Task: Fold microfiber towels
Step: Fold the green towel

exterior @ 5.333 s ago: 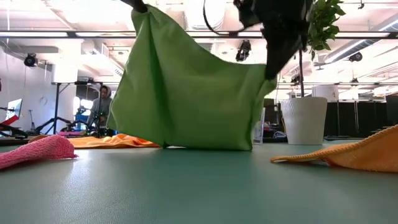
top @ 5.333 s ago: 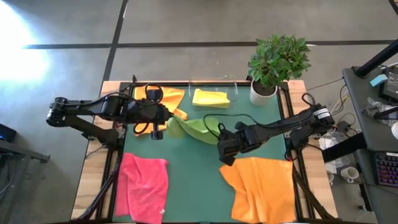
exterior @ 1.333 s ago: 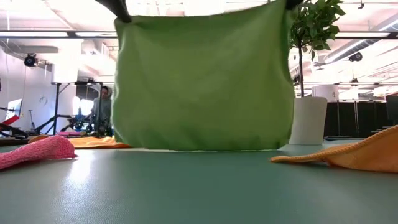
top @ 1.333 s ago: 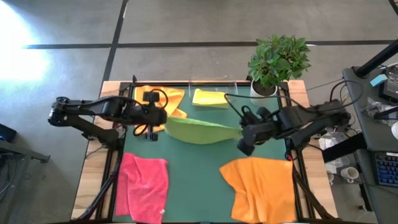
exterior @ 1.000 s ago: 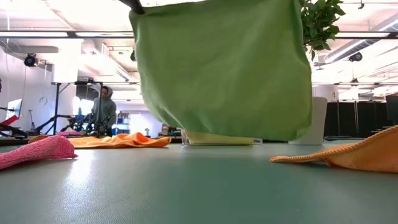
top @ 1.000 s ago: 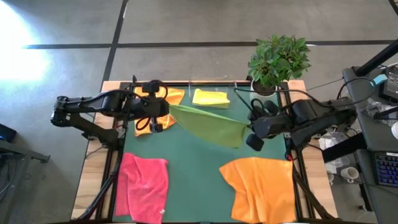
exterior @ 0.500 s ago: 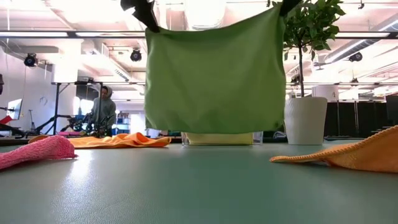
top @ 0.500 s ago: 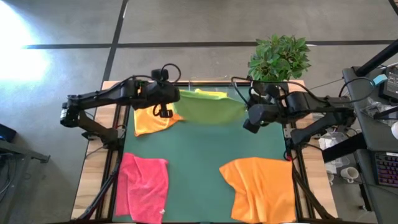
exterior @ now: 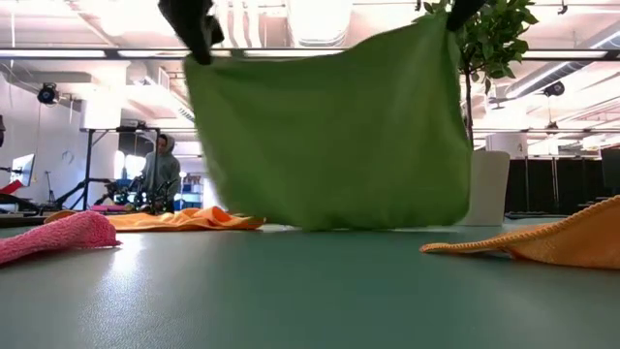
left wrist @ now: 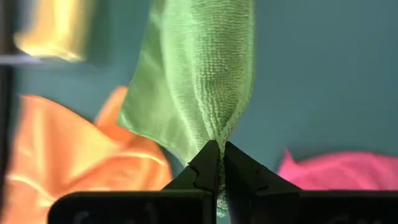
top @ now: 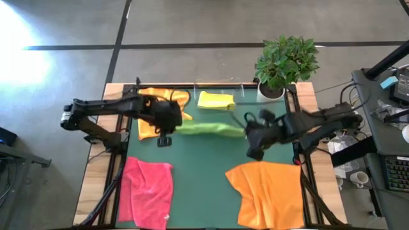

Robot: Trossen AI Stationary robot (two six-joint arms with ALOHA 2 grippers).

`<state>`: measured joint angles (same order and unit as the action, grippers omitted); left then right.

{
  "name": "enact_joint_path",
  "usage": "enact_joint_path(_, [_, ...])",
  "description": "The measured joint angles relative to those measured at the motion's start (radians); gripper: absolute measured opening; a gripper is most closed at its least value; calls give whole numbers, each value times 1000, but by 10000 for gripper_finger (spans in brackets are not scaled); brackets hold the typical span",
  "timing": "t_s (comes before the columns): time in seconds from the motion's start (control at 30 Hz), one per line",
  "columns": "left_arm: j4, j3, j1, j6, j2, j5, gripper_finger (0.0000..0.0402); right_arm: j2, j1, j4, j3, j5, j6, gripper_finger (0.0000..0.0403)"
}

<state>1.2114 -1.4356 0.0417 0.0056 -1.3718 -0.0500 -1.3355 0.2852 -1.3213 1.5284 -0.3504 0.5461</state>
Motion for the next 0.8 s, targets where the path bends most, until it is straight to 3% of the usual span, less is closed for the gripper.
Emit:
enact_joint_path(0.27, [-53, 168, -123, -107, -3, 124, 0, -107, 157, 195, -122, 145, 173, 8])
enact_joint_path(0.5, [-145, 268, -169, -157, -14, 129, 0, -223, 241, 279, -159, 150, 315, 8])
enact_joint_path(0.63, [-190, 287, -168, -157, -38, 105, 0, -281, 249, 274, -161, 149, 379, 8])
enact_joint_path(0.8, [-214, 287, -166, -157, -74, -6, 0, -319, 233, 191, -161, 149, 428, 8])
